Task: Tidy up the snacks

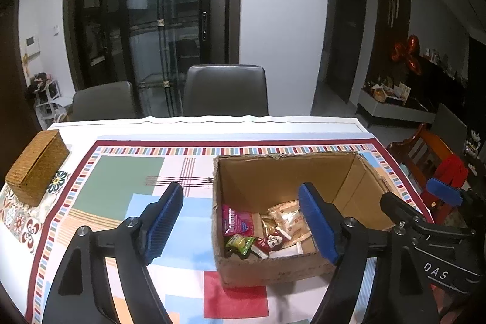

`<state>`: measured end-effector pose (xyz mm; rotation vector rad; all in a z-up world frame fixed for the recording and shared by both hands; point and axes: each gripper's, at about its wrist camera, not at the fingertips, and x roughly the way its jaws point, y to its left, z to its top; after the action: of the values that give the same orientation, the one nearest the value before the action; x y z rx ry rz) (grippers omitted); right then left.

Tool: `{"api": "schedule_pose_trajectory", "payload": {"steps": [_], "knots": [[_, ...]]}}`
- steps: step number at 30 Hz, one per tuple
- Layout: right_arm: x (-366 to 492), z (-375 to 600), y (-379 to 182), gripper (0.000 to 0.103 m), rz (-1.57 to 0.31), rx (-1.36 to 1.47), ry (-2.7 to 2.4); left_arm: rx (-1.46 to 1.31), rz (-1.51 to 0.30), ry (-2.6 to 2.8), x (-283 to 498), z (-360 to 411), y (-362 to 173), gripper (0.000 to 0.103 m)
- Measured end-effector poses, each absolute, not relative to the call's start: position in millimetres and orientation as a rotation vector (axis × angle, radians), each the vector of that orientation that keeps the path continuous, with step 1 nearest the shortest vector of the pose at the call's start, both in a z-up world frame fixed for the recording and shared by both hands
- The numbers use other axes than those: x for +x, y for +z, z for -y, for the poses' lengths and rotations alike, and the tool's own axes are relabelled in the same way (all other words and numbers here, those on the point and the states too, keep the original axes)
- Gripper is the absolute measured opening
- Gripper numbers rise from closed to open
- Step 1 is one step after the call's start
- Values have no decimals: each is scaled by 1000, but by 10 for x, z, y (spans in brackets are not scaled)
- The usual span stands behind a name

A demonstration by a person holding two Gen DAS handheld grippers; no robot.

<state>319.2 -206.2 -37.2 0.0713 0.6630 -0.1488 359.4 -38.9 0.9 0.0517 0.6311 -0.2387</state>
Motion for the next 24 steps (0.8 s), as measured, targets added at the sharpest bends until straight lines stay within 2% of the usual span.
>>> {"api": "schedule_pose_trajectory", "payload": {"steps": [17, 19, 24], "knots": [[2734, 1947, -228, 94, -614, 49, -191, 24, -592, -186, 3110, 119, 177, 98], [2667, 1934, -215, 97, -608, 46, -197, 23, -589, -181, 3032, 82, 177, 101], [2488, 1902, -203, 99, -593, 47, -208, 27, -588, -178, 2856, 42, 151, 101]]}}
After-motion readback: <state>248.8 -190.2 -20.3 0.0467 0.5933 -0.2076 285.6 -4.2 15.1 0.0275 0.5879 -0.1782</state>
